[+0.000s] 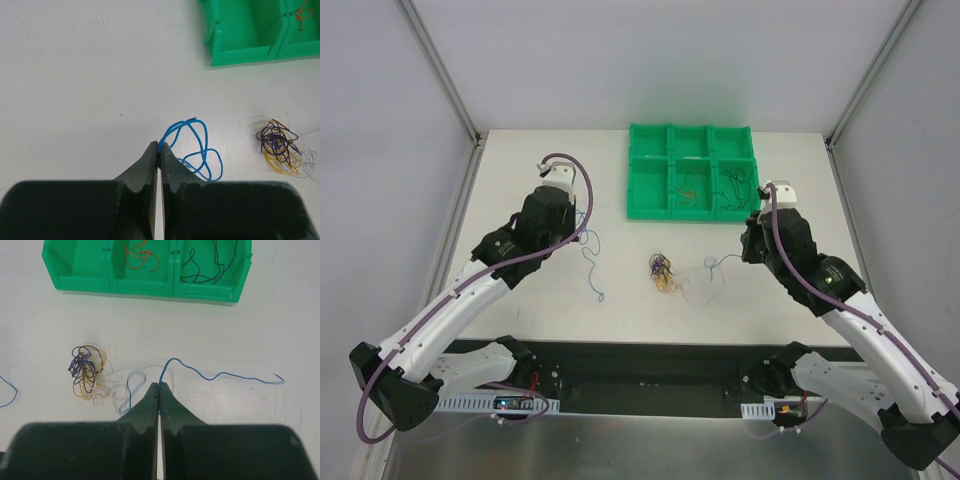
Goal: Untangle the cables
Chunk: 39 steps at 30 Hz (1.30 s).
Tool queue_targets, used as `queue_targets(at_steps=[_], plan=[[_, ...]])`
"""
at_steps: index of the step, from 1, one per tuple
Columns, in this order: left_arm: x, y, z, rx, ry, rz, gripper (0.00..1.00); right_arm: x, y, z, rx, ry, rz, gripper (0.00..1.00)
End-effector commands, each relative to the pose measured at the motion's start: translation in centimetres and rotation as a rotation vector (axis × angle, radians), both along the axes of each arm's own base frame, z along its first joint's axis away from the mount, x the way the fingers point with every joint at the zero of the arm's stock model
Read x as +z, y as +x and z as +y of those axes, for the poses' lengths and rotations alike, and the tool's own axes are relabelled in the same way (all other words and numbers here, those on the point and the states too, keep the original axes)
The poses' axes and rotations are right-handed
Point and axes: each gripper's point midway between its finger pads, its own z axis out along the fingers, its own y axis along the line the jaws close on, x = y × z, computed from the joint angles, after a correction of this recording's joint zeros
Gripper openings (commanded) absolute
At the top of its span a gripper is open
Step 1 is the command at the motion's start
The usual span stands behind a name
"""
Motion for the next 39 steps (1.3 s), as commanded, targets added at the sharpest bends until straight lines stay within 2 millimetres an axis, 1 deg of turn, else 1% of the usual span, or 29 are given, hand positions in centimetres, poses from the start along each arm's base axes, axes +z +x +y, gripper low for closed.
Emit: queue_targets(at_steps=[1,4,6,9,10,11,12,13,14,15,17,18,19,20,21,22,23,25,26,27,28,29,30,31,32,33,34,36,39], plan=[[0.9,0.3,1.0,0.026,0.029,-0.018,0.01,1.3,0.1,-0.7,-0.019,-0.009,-0.045,0.00],[0.5,0.2,0.2,-0.002,-0.002,0.006,0.02,2.4,0.4,0.8,0.044,0.038,-0.070,0.00],[-0.4,0.1,-0.3,-0.022,-0.009,0.038,0.02,3.2,0.8,1.8,0.080,0.061,-0.075,0.00],[-1.9,-0.1,-1.7,-0.079,-0.045,0.107,0.10,4.8,1.8,3.1,0.112,0.088,-0.096,0.00],[-2.5,-0.3,-2.5,-0.109,-0.066,0.141,0.15,5.1,2.4,3.6,0.122,0.100,-0.101,0.00],[-3.2,-0.7,-3.2,-0.134,-0.092,0.178,0.27,5.5,3.1,4.2,0.127,0.109,-0.105,0.00],[-4.0,-1.0,-4.0,-0.156,-0.121,0.218,0.47,6.3,4.0,4.6,0.146,0.103,-0.122,0.00],[-4.7,-1.3,-4.7,-0.179,-0.144,0.257,0.62,6.5,4.7,5.2,0.155,0.106,-0.116,0.01],[-5.5,-1.5,-5.4,-0.200,-0.164,0.302,0.70,7.2,5.4,5.9,0.165,0.120,-0.127,0.01],[-5.9,-1.9,-6.3,-0.239,-0.197,0.345,0.73,7.7,6.2,6.6,0.173,0.131,-0.132,0.00],[-6.1,-2.1,-7.2,-0.272,-0.238,0.388,0.75,8.3,7.9,7.9,0.185,0.149,-0.140,0.01],[-5.7,-1.8,-7.2,-0.272,-0.243,0.380,0.76,8.3,8.7,8.6,0.192,0.150,-0.136,0.00],[-4.7,-1.5,-7.3,-0.277,-0.249,0.352,0.76,8.8,9.6,9.2,0.194,0.155,-0.143,0.00],[-3.6,-1.0,-7.1,-0.277,-0.250,0.318,0.76,8.6,10.5,9.6,0.191,0.152,-0.138,0.00],[-2.4,-0.6,-6.8,-0.274,-0.252,0.285,0.76,9.0,11.3,10.2,0.193,0.162,-0.142,0.01],[-1.1,-0.1,-6.5,-0.267,-0.259,0.247,0.76,9.2,12.2,10.8,0.193,0.171,-0.144,0.01],[0.5,0.3,-6.2,-0.263,-0.276,0.209,0.76,8.9,13.1,11.4,0.197,0.172,-0.139,0.01],[3.2,1.3,-5.4,-0.245,-0.297,0.139,0.75,9.2,14.7,12.5,0.199,0.186,-0.156,0.01],[4.8,1.8,-5.1,-0.239,-0.307,0.100,0.75,9.8,15.5,13.0,0.197,0.192,-0.172,0.00],[5.9,2.3,-4.8,-0.230,-0.312,0.073,0.76,9.9,16.3,13.5,0.181,0.213,-0.167,0.00],[7.1,2.7,-4.6,-0.223,-0.315,0.043,0.77,9.4,17.2,13.9,0.170,0.217,-0.156,0.00],[8.1,3.1,-4.2,-0.215,-0.310,0.012,0.78,9.5,17.9,14.4,0.162,0.232,-0.157,0.00],[9.0,3.5,-4.1,-0.217,-0.304,-0.016,0.80,9.3,18.5,14.9,0.156,0.244,-0.151,0.01],[9.6,3.8,-4.0,-0.218,-0.295,-0.039,0.81,8.7,19.2,15.4,0.151,0.247,-0.141,0.00],[10.0,4.1,-3.9,-0.222,-0.278,-0.058,0.82,8.6,19.9,15.6,0.139,0.251,-0.145,0.01],[10.2,4.5,-3.6,-0.213,-0.261,-0.072,0.82,8.0,20.5,15.9,0.130,0.251,-0.137,0.01],[10.0,4.8,-3.2,-0.199,-0.235,-0.080,0.82,7.7,21.0,16.1,0.116,0.252,-0.140,0.01],[9.0,5.2,-2.7,-0.180,-0.198,-0.081,0.82,6.6,22.2,16.5,0.091,0.248,-0.142,0.01],[7.0,5.1,-2.5,-0.202,-0.161,-0.080,0.82,5.6,23.7,17.3,0.086,0.253,-0.159,0.01]])
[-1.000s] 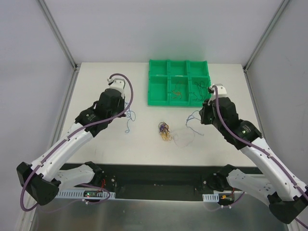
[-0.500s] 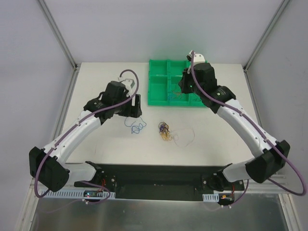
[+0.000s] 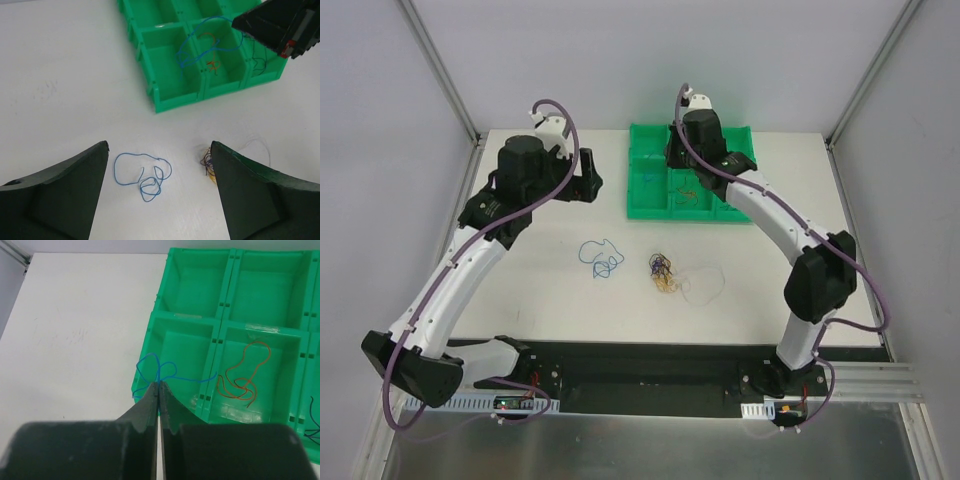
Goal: Untangle the cables
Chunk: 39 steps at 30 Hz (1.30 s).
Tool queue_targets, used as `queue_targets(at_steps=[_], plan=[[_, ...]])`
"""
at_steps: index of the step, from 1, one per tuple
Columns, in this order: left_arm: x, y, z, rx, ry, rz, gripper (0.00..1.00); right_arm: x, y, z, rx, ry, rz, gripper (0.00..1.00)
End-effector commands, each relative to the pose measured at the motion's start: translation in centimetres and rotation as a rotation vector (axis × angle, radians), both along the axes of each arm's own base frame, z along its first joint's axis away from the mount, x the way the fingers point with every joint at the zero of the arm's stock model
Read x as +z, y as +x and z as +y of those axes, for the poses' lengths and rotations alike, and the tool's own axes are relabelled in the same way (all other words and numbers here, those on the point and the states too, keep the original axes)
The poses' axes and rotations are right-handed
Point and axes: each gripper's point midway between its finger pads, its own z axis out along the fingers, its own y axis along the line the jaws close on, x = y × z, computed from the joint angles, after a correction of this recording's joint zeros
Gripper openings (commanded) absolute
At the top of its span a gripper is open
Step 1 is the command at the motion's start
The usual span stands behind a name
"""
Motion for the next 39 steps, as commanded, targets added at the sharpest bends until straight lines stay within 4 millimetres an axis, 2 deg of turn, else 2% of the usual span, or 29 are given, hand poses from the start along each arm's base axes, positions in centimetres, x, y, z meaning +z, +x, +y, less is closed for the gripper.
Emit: queue_targets(at_steps=[1,3,4,7,11,12,15,18,20,22,23,26,29,33,36,39], plan=[[-2.4,0.4,1.1,0.001,0.088,-0.041,0.82,1.6,3.1,1.3,-0.046,0.068,-0.091,0.01],[-4.0,0.4,1.0,-0.005,0.089,-0.035,0.83,0.3,4.1,1.8,-0.049,0.053,-0.074,0.01],[-4.4,0.2,0.9,-0.013,0.079,-0.024,0.84,-1.0,4.5,2.2,-0.048,0.038,-0.051,0.01],[-4.6,-0.2,0.6,-0.030,0.057,-0.016,0.83,-3.1,5.3,3.1,-0.046,0.019,-0.012,0.03],[-4.7,-0.1,1.1,-0.006,0.076,-0.024,0.84,-5.8,4.9,3.2,-0.061,-0.038,0.071,0.25],[-4.9,-0.1,1.3,-0.001,0.082,-0.021,0.83,-5.8,4.7,3.0,-0.067,-0.052,0.081,0.28],[-4.9,-0.2,1.4,0.002,0.085,-0.026,0.83,-5.6,3.8,2.7,-0.061,-0.105,0.083,0.45],[-5.0,-0.2,1.1,-0.012,0.075,-0.020,0.84,-5.3,1.7,3.5,0.023,-0.164,0.109,0.47],[-5.2,-0.3,1.0,-0.012,0.072,-0.013,0.84,-5.3,-0.6,4.9,0.119,-0.155,0.125,0.47],[-5.4,-0.2,0.9,-0.013,0.068,-0.003,0.84,-7.5,-3.9,6.6,0.239,-0.119,0.187,0.48],[-5.6,-0.1,0.8,-0.015,0.067,0.002,0.83,-7.7,-5.5,8.0,0.322,-0.061,0.201,0.50],[-5.6,-0.2,0.8,-0.006,0.054,0.009,0.82,-9.9,-9.9,10.9,0.521,0.082,0.254,0.53],[-5.4,-0.1,1.3,0.026,0.045,0.000,0.81,-12.1,-12.7,12.9,0.651,0.126,0.294,0.55],[-5.1,-0.1,2.4,0.082,0.054,-0.029,0.80,-14.1,-13.5,15.3,0.738,0.140,0.312,0.57],[-4.8,-0.1,2.8,0.101,0.059,-0.047,0.80,-16.1,-12.5,15.9,0.724,0.092,0.319,0.58],[-5.0,0.0,2.9,0.106,0.064,-0.046,0.80,-17.0,-11.7,15.9,0.702,0.048,0.326,0.59]])
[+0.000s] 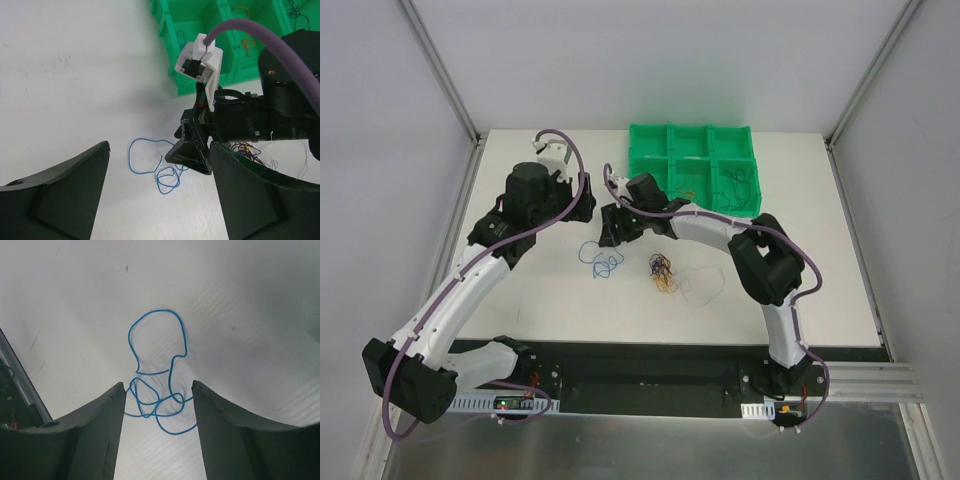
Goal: Untangle the cables
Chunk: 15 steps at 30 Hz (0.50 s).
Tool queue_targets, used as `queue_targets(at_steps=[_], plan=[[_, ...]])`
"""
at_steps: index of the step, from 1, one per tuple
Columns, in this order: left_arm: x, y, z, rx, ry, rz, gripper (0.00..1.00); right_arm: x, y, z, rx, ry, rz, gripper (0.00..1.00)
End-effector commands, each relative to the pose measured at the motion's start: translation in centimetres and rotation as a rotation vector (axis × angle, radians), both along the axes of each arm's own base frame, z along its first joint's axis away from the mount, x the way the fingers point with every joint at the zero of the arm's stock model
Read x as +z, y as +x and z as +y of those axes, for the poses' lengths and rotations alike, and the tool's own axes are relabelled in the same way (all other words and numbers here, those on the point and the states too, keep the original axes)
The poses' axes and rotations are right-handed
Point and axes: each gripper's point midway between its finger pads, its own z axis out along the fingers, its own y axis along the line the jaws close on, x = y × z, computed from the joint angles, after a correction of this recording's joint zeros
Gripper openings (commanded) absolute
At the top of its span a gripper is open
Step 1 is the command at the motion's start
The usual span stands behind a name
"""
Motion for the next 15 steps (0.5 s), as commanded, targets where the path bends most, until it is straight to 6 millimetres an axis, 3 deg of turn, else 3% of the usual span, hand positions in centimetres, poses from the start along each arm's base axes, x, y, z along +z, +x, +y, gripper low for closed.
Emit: queue_targets(at_steps=[1,4,8,15], plan=[[1.9,0.6,1.0,0.054,-0.021,-0.080,0.80,1.6,1.8,1.8,0.033,0.027,-0.069,0.58],[1.9,0.6,1.0,0.055,-0.023,-0.078,0.79,0.7,2.2,1.9,0.025,0.006,-0.057,0.54],[2.2,0.6,1.2,0.066,-0.022,-0.088,0.79,0.0,2.1,1.9,0.014,-0.002,-0.023,0.36],[2.5,0.6,1.4,0.074,-0.031,-0.098,0.79,-2.0,1.0,0.9,0.003,-0.035,0.014,0.41]])
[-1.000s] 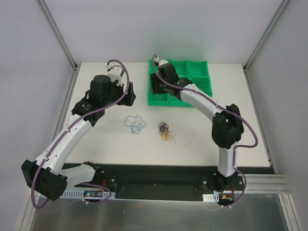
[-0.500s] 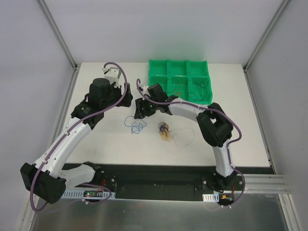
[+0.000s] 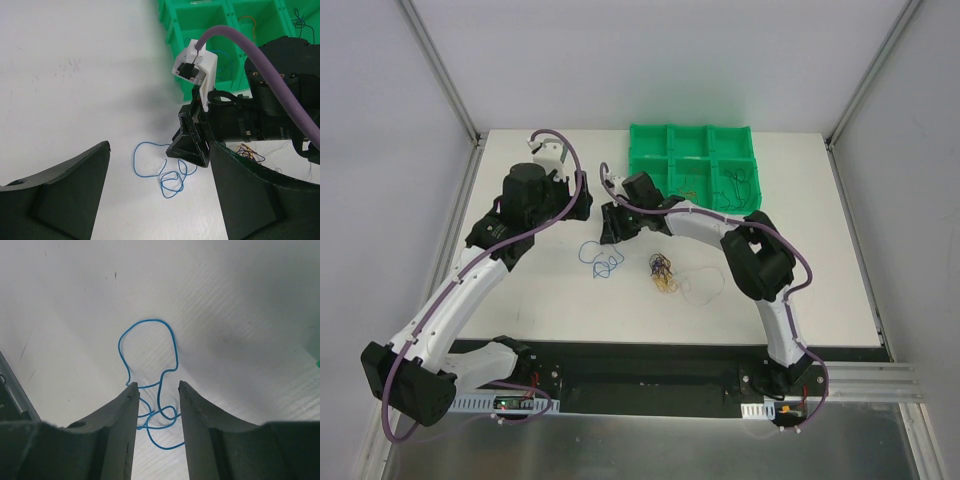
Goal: Untangle the cables
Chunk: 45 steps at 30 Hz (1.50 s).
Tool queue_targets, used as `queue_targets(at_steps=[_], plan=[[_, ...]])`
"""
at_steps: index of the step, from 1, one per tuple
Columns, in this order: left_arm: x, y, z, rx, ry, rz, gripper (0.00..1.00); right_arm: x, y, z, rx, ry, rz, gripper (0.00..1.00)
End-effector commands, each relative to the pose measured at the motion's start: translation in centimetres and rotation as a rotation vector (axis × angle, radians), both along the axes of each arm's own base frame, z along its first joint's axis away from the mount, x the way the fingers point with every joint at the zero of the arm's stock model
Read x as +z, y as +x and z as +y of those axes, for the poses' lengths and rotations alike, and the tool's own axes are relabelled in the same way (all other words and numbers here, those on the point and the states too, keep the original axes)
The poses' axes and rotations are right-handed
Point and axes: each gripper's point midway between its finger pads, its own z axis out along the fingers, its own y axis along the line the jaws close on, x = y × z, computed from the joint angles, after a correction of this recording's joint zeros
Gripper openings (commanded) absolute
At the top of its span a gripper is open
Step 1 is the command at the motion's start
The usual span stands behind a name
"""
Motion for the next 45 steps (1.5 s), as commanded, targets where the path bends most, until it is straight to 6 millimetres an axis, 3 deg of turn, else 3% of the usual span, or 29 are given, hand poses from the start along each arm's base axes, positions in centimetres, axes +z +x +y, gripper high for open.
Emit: queue_targets(at_steps=[1,5,8,11,15,18,22,27,33,38,42,45], plan=[[1.8,0.3,0.5,0.028,-0.034,-0.061,0.79,-0.8,-0.5,-0.3,-0.001,-0.014,0.011,0.40],[1.6,0.3,0.5,0.028,-0.035,-0.056,0.79,-0.4,-0.6,-0.3,-0.001,-0.004,0.007,0.22],[1.5,0.4,0.5,0.031,-0.034,-0.053,0.79,0.5,-0.6,-0.3,-0.006,0.011,-0.001,0.01],[1.6,0.4,0.8,0.045,-0.033,-0.059,0.79,2.5,-1.2,-1.1,-0.017,0.030,-0.026,0.00],[1.9,0.2,0.3,0.017,-0.048,-0.068,0.80,8.0,-2.4,-3.0,-0.020,0.106,-0.079,0.00],[2.2,-0.3,-1.9,-0.111,-0.090,-0.070,0.82,11.6,-3.3,-4.6,-0.016,0.190,-0.088,0.00],[2.9,-2.4,-6.4,-0.382,-0.203,-0.058,0.82,15.3,-4.1,-7.2,-0.025,0.292,-0.072,0.00],[3.5,-4.4,-9.3,-0.591,-0.285,-0.049,0.82,20.5,-4.4,-9.8,-0.057,0.408,-0.135,0.00],[3.2,-6.5,-11.9,-0.751,-0.302,-0.031,0.80,25.2,-5.5,-10.9,-0.076,0.478,-0.206,0.00],[3.3,-5.7,-10.8,-0.643,-0.256,-0.079,0.77,26.7,-3.9,-11.7,-0.158,0.453,-0.282,0.00],[3.9,-4.4,-8.0,-0.460,-0.194,-0.164,0.80,27.5,-1.5,-12.6,-0.257,0.386,-0.343,0.00],[4.0,-3.2,-5.4,-0.302,-0.146,-0.208,0.83,27.7,1.5,-13.5,-0.367,0.326,-0.408,0.00]])
